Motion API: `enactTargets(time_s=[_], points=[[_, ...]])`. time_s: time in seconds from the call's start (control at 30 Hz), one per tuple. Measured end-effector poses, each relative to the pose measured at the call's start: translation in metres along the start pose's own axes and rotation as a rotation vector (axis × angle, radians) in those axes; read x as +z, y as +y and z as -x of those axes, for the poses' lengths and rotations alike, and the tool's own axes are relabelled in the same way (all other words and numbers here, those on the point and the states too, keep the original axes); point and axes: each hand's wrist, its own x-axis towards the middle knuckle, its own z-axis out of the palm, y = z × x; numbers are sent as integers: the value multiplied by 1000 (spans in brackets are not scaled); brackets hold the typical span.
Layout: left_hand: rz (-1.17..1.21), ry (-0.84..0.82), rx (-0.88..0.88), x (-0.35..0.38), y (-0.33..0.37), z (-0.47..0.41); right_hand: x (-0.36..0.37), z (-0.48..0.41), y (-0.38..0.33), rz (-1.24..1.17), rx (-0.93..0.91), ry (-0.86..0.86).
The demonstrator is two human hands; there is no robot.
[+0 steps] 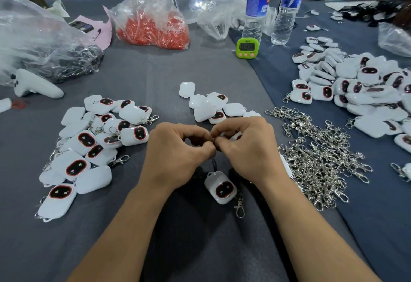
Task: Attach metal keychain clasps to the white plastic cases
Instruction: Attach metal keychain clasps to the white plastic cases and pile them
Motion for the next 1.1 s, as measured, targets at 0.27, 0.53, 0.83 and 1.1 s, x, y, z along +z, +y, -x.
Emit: enactTargets(time_s=[0.27, 0.53, 0.83, 1.1], points=[[104, 95, -2, 6, 4, 2, 1, -2, 0, -256, 120, -30], [74, 64, 51, 0, 3, 0, -3, -4, 2, -375, 220, -97], [-129, 302, 36, -4, -3, -3, -7, -5, 2, -472, 356, -46], [-569, -85, 245, 8, -8, -1, -4, -8, 12, -406, 386, -16]])
